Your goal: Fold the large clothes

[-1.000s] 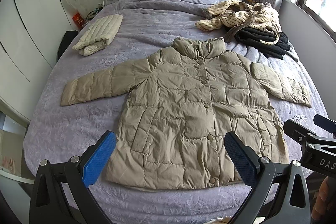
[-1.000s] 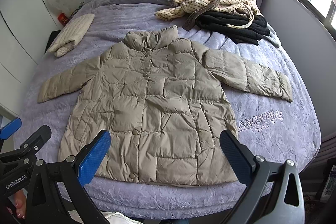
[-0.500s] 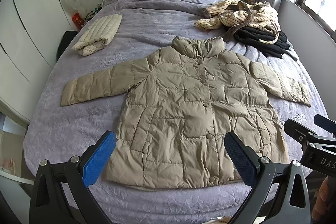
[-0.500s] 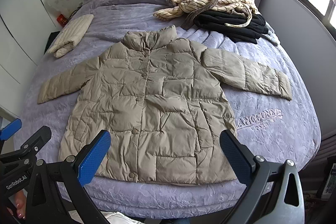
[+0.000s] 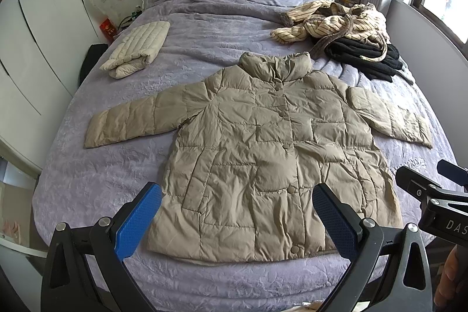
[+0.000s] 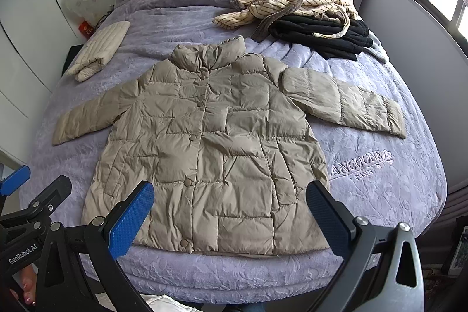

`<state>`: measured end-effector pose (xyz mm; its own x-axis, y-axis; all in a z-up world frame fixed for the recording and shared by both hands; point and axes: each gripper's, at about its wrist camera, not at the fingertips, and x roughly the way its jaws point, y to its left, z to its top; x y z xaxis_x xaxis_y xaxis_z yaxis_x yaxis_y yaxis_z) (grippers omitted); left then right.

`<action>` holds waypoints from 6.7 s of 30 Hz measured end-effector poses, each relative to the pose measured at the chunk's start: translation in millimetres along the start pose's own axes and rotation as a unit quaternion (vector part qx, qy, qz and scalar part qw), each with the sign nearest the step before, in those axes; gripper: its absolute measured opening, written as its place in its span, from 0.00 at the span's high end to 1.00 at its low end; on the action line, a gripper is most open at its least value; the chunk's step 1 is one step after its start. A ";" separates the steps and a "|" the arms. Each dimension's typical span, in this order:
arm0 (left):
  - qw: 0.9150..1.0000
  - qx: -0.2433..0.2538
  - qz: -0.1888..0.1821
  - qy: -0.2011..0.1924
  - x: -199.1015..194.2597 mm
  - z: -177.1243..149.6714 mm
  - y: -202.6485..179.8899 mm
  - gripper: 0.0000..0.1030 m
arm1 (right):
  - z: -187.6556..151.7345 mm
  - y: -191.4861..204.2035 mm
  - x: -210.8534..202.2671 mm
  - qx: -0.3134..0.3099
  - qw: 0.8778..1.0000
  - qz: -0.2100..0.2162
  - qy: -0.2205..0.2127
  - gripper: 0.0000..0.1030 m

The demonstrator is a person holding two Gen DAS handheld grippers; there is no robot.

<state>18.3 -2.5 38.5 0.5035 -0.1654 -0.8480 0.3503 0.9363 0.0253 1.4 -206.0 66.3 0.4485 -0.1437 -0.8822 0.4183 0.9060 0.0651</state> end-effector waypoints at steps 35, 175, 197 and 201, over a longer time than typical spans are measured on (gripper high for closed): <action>0.997 -0.048 -0.019 0.052 -0.2 -13.2 -35.0 0.00 | 2.5 -18.4 17.4 -0.021 0.998 0.055 0.025 0.00; 0.990 -0.118 -0.051 0.062 406.9 201.4 215.5 0.89 | 94.0 -62.1 337.1 0.249 0.954 0.151 0.074 0.78; 0.999 0.023 -0.015 0.040 428.0 219.3 101.1 0.89 | 89.9 -78.0 329.1 0.177 0.979 0.087 0.053 0.94; 0.999 0.010 -0.010 0.043 406.9 221.6 107.0 0.89 | 83.5 -98.5 307.4 0.190 0.978 0.072 0.052 0.89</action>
<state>435.7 -38.3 -186.5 0.4265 -0.1555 -0.8910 0.3759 0.9265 0.0182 164.0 -372.6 -172.4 0.4498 0.0328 -0.8925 0.6293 0.6975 0.3428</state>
